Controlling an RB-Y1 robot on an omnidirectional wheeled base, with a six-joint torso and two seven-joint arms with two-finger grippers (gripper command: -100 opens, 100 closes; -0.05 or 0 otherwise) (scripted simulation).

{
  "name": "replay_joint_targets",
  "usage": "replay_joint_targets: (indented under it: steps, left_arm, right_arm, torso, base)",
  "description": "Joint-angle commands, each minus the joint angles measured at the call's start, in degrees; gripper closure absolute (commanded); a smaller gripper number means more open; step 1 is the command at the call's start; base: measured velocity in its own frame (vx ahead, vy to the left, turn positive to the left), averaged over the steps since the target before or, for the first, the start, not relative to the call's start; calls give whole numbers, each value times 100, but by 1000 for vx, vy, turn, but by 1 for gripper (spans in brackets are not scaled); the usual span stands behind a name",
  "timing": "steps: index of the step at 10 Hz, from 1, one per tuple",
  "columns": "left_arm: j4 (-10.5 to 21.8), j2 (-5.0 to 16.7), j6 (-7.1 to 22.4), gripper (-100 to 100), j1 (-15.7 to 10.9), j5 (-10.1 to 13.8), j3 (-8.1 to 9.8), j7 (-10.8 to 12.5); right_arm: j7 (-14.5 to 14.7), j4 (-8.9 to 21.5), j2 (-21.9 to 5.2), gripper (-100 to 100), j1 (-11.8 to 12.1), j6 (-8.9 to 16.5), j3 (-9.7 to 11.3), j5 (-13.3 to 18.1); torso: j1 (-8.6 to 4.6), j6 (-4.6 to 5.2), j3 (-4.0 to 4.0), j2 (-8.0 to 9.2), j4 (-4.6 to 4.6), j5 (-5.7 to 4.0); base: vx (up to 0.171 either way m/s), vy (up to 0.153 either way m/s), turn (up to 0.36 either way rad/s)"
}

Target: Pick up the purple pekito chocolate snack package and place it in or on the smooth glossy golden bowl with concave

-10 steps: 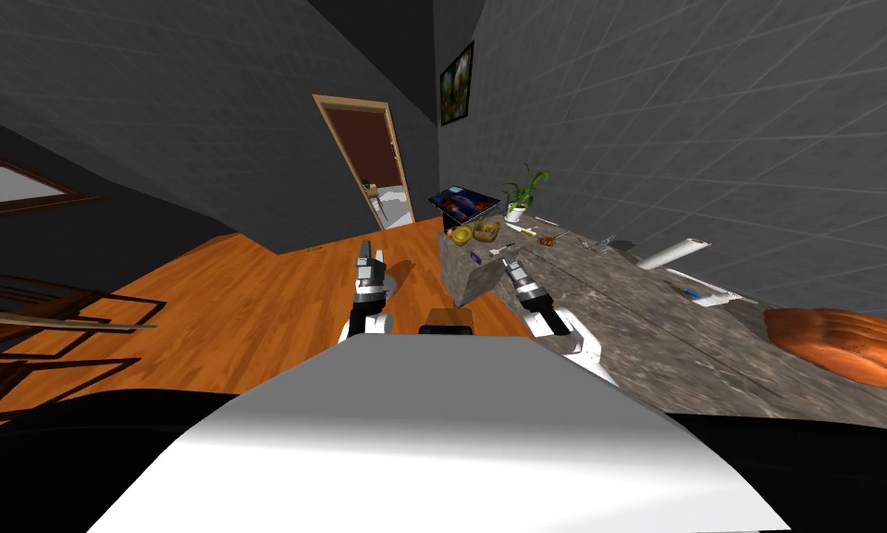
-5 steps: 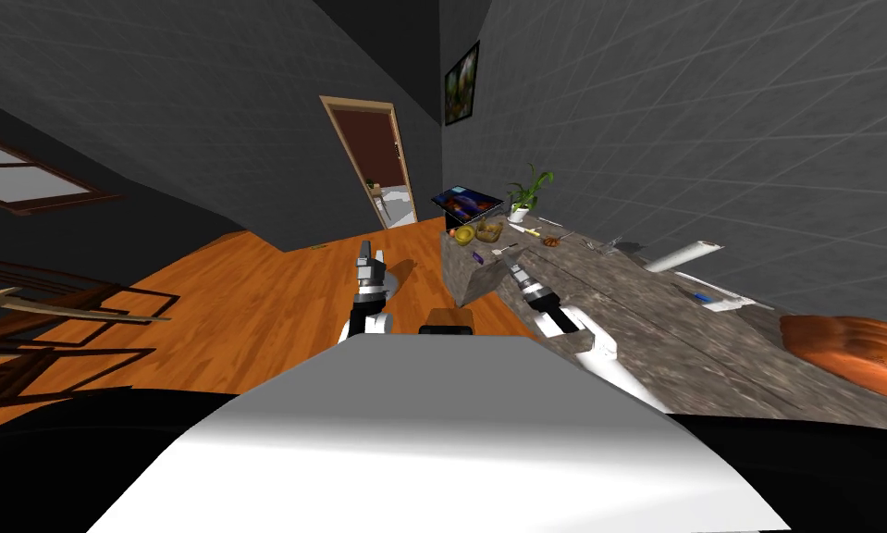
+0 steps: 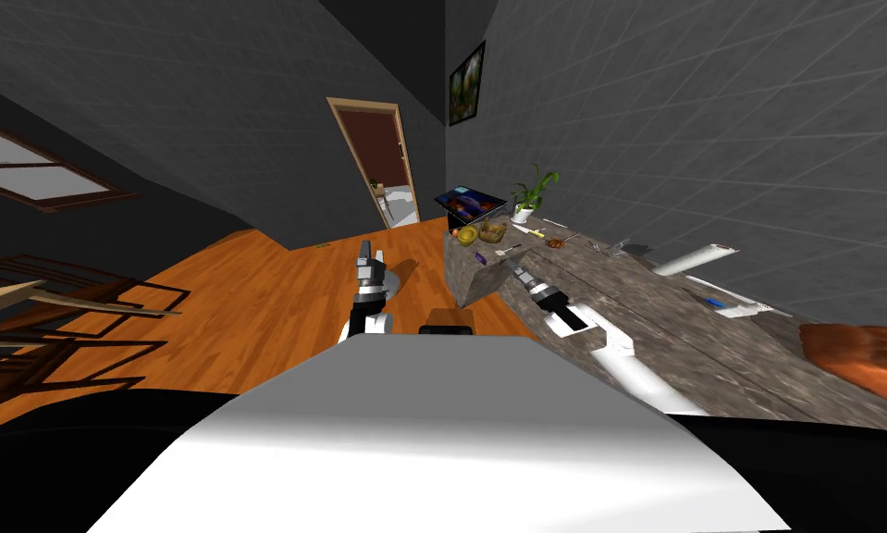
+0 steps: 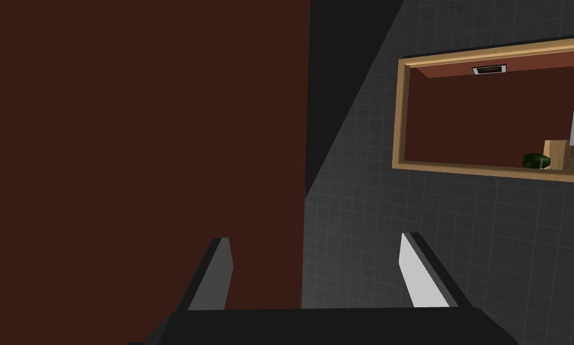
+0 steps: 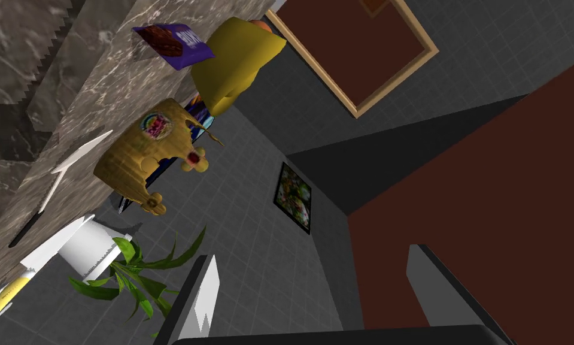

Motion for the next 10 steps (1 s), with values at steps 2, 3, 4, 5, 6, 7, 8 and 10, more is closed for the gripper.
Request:
replay_joint_targets:
  steps: [2, 3, 4, 5, 6, 7, 8, 10]
  left_arm:
    - [0, 0, 0, 0, 0, 0, 0, 0]
    - [0, 0, 0, 0, 0, 0, 0, 0]
    - [0, 0, 0, 0, 0, 0, 0, 0]
    - [0, 0, 0, 0, 0, 0, 0, 0]
    - [0, 0, 0, 0, 0, 0, 0, 0]
    - [0, 0, 0, 0, 0, 0, 0, 0]
    - [0, 0, 0, 0, 0, 0, -1, 0]
    - [0, 0, 0, 0, 0, 0, -1, 0]
  right_arm:
    - [-74, 223, -385, -100, 15, -14, 17, 85]
    - [-134, 436, -610, -100, 11, -49, 62, 174]
    - [-134, 471, -701, -100, 11, -49, 62, 174]
    - [-187, 724, -889, -100, 15, -101, 120, 266]
    - [-187, 724, -1007, -100, 15, -101, 120, 266]
    - [-235, 981, -1193, -100, 28, -170, 192, 362]
    - [-235, 981, -1300, -100, 28, -170, 192, 362]
    - [-275, 1242, -1580, -100, 50, -256, 277, 460]
  torso:
    - [3, -2, -1, -2, 0, 1]
    - [4, 0, -1, -3, -1, 1]
    - [9, -2, -4, -6, -2, 1]
    - [10, 0, -4, -6, -1, 3]
    - [11, -2, -6, -11, -2, 2]
    - [11, -1, -6, -10, -2, 3]
    - [19, -2, -8, -15, -3, 4]
    - [21, -3, -12, -20, -4, 4]
  base:
    - [10, 24, 58]
    - [21, 43, 76]
    - [22, 40, 35]
    - [34, 43, 79]
    - [29, 42, 40]
    - [44, 67, 81]
    - [41, 53, 38]
    - [57, 61, 66]
